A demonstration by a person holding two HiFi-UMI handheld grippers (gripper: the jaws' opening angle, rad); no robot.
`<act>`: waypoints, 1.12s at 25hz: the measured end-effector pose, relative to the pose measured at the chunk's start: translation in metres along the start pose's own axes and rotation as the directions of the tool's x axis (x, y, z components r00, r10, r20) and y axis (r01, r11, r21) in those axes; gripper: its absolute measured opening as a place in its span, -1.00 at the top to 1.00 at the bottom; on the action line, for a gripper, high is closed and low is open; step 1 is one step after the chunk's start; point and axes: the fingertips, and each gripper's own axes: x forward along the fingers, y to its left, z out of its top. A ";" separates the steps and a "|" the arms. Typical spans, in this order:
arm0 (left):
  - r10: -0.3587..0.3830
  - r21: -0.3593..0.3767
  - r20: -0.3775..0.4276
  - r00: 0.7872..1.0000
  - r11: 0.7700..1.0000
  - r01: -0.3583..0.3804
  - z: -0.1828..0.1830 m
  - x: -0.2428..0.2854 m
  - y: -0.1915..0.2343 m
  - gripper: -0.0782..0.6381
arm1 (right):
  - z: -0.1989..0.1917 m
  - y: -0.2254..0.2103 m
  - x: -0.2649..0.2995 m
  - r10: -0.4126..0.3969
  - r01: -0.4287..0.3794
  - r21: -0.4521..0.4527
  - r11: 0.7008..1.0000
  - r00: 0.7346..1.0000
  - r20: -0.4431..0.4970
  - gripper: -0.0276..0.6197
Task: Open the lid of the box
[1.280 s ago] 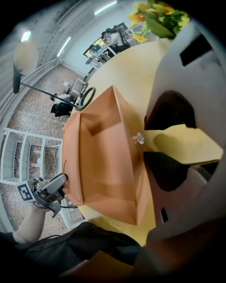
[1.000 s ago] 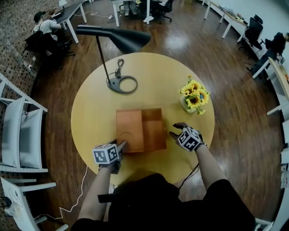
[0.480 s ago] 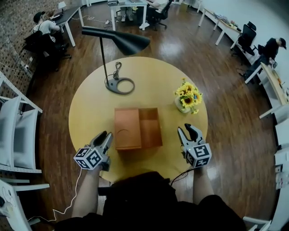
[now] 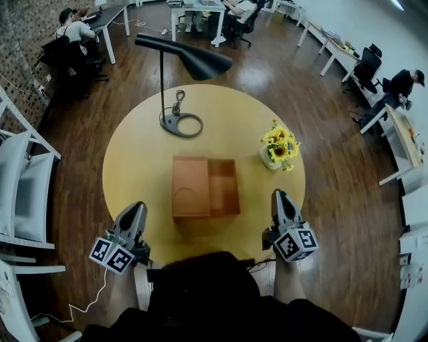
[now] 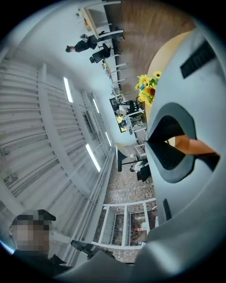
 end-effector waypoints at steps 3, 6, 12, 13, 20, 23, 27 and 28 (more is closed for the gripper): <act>0.022 0.030 0.027 0.999 0.999 -0.023 0.006 -0.008 -0.002 0.77 | 0.011 0.011 -0.002 0.039 -0.038 -0.013 0.999 0.999 0.028 0.91; 0.028 0.035 0.044 0.999 0.999 -0.029 0.008 -0.011 -0.004 0.77 | 0.012 0.023 -0.001 0.071 -0.070 -0.035 0.997 0.997 0.018 0.91; 0.014 0.021 0.036 0.999 1.000 -0.015 0.005 -0.007 -0.007 0.77 | 0.004 0.030 0.002 0.089 -0.089 -0.015 0.996 0.996 0.002 0.91; 0.014 0.024 0.037 0.999 1.000 -0.015 0.005 -0.005 -0.007 0.77 | 0.003 0.030 0.001 0.087 -0.087 -0.019 0.996 0.996 -0.001 0.91; 0.037 0.038 0.081 0.996 0.998 -0.040 0.014 0.001 -0.002 0.78 | -0.001 0.015 -0.003 0.051 -0.052 -0.040 0.998 0.999 -0.009 0.91; 0.043 0.047 0.075 0.996 0.998 -0.046 0.014 0.002 0.002 0.78 | -0.003 0.011 -0.004 0.041 -0.041 -0.033 0.999 0.999 -0.011 0.91; 0.038 0.036 0.079 0.996 0.999 -0.041 0.014 0.005 0.002 0.78 | -0.006 0.009 -0.005 0.040 -0.040 -0.031 0.999 0.999 -0.016 0.91; 0.035 0.036 0.078 0.996 0.999 -0.038 0.014 0.006 0.001 0.78 | -0.007 0.009 -0.006 0.040 -0.041 -0.034 0.999 0.999 -0.017 0.91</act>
